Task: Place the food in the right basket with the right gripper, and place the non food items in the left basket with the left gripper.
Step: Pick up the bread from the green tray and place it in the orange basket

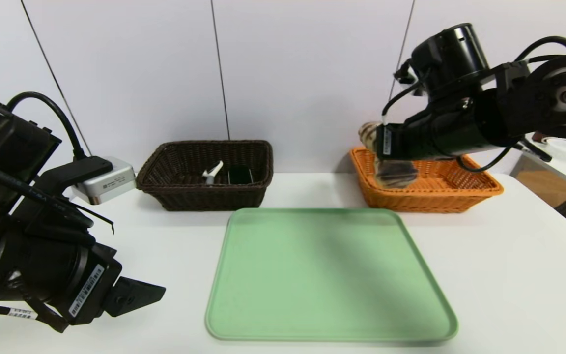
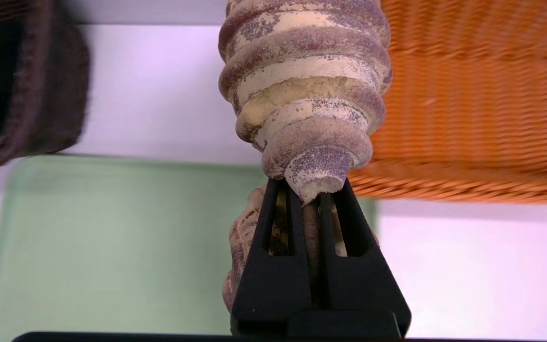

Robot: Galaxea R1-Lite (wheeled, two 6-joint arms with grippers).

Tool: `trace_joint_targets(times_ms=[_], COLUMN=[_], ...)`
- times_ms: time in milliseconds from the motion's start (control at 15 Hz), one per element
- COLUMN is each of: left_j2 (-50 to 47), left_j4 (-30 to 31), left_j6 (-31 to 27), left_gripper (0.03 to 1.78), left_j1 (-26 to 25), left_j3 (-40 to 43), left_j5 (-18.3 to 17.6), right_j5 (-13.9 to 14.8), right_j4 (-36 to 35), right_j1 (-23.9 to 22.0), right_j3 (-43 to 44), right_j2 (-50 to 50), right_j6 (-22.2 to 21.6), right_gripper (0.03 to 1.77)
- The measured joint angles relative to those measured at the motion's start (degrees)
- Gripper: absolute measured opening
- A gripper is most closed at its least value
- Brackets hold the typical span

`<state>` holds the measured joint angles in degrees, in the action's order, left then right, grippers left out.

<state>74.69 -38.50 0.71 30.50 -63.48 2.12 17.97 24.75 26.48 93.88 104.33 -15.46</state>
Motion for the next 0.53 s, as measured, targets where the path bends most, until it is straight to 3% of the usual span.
trace_joint_targets(times_ms=[200, 533], left_j2=[-0.02, -0.05], left_j4=[0.02, 0.6], left_j6=[0.13, 0.15], left_gripper=[1.69, 1.69], left_j1=[-0.07, -0.07], left_j3=[-0.05, 0.09], left_j5=[0.05, 0.02], right_j5=[-0.96, -2.16], right_j4=[-0.5, -4.99], right_j1=[-6.23, -10.85], right_j3=[-0.02, -0.85], right_j2=[-0.5, 0.83], right_j6=[12.71, 30.53], right_gripper=[0.12, 0.12])
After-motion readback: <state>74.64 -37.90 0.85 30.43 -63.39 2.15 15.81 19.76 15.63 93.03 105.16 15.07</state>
